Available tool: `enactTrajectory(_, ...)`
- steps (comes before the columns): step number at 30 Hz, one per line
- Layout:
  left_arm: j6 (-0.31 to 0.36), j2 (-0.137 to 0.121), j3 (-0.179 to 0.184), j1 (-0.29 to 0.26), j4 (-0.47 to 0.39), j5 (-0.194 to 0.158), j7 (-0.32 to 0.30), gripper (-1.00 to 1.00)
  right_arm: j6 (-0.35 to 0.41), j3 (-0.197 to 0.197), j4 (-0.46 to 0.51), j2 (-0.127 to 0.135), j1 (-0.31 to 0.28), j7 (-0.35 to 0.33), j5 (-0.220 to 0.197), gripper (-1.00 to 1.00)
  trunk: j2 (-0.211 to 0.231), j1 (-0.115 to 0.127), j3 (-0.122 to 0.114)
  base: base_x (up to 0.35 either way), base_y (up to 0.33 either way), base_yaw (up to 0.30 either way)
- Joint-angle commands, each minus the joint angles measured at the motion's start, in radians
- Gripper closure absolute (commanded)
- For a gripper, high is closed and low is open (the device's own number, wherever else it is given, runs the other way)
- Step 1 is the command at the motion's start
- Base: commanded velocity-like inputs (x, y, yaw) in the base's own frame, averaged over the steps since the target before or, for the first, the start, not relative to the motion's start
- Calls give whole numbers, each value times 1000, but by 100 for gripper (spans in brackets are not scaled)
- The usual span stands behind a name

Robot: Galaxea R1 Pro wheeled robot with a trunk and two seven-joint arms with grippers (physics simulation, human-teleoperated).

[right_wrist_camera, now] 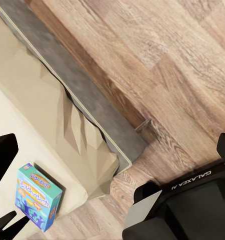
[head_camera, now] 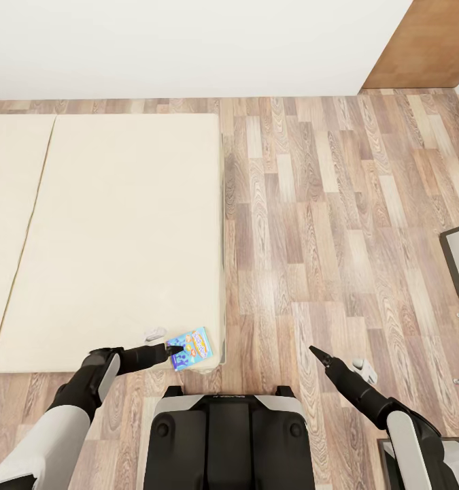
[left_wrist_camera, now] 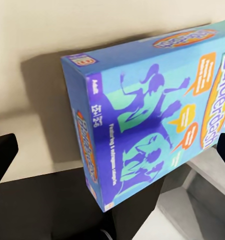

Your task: Put all the toys in the child's room - the three board games (two on the bed and one on the table), the two jigsaw puzzles on the table, and the tennis ball on the table - inside the toy box on the table in the child's room.

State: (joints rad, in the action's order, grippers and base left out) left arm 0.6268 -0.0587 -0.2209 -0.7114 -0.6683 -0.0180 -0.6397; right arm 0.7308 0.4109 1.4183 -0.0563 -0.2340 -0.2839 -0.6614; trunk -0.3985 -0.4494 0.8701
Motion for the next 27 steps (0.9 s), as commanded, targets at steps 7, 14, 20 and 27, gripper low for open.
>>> enactTrajectory(7,24,0,-4,0,0,-5,-5,-100,6,3,1,-2,-1,-4,1,-100,-2,-1,1,0,0,0)
enactTrajectory(14,47,2,-8,0,0,-6,-6,-100,6,2,1,-2,-1,-4,0,-100,-2,-1,1,0,0,0)
enactTrajectory(20,47,28,-9,0,0,-6,0,-100,6,2,0,-2,-1,-5,-1,-100,-2,-1,1,0,0,0)
enactTrajectory(27,44,55,-10,0,0,-4,4,-100,6,4,-2,-1,-1,-5,0,-100,-2,-1,1,0,0,0)
